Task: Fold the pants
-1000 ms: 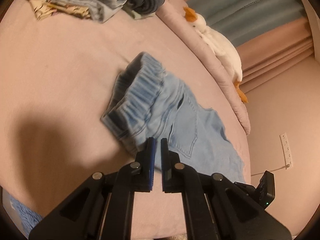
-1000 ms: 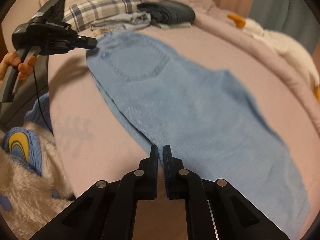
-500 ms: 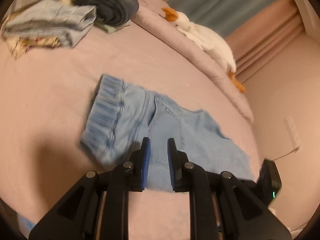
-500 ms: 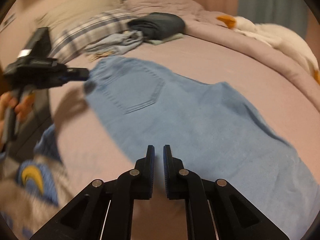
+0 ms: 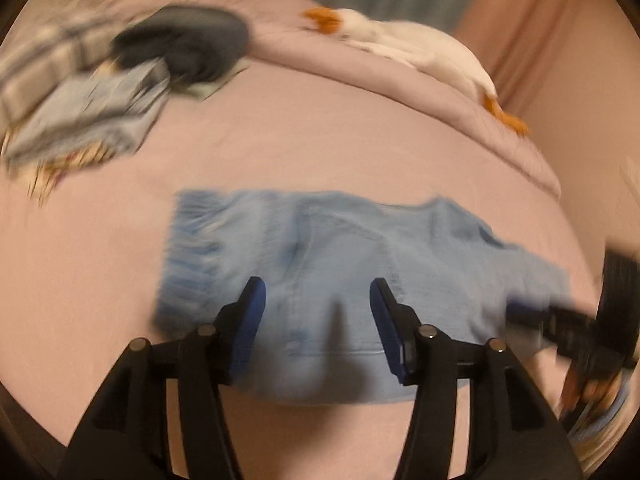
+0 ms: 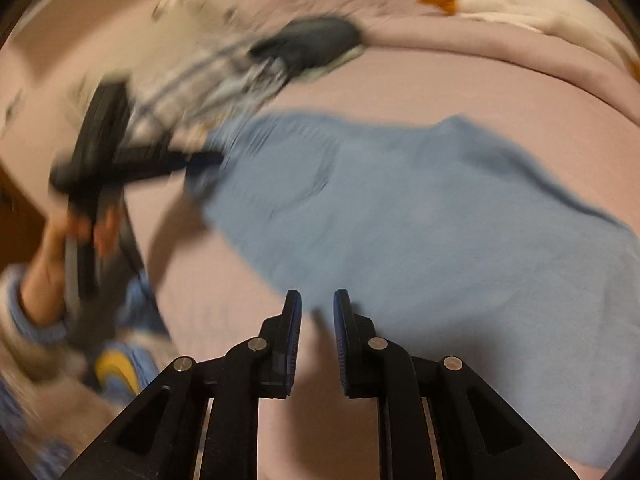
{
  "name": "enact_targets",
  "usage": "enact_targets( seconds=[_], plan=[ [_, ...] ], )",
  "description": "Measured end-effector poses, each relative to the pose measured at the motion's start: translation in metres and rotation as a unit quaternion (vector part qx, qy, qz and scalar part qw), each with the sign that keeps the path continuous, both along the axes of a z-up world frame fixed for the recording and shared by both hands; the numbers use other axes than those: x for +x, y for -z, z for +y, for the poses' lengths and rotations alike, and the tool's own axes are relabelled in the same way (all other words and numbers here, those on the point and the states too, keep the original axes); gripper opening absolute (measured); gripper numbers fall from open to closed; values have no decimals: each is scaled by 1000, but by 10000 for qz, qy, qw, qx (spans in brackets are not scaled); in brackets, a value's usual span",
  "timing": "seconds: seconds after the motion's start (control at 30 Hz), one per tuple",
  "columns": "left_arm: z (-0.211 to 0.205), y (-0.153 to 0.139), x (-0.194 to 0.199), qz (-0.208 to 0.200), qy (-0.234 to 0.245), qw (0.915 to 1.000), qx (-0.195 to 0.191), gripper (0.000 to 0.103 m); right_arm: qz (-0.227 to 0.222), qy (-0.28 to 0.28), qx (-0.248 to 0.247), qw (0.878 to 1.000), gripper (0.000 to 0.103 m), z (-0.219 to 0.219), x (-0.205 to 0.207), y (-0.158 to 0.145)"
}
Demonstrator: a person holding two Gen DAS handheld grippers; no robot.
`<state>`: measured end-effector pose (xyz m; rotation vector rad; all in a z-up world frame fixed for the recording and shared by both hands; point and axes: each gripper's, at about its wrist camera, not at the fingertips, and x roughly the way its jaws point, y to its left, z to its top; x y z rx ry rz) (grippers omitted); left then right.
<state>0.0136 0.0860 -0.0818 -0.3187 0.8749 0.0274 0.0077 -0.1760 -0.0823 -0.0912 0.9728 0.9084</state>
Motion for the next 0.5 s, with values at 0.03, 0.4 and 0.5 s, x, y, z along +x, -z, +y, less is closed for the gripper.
enact_targets(
  seconds=[0.03,0.4,0.5],
  plan=[
    [-10,0,5,12,138,9998,151,54,-15,190,66,9998,20,-8,8,-2],
    [-60,34,40,429,1044,9882,1034,52,168,1750,263,9841,38,-14,113,-7],
    [-54,42,45,549,1017,9880,1021,50,716,1488,346,9857,38,-4,122,7]
  ],
)
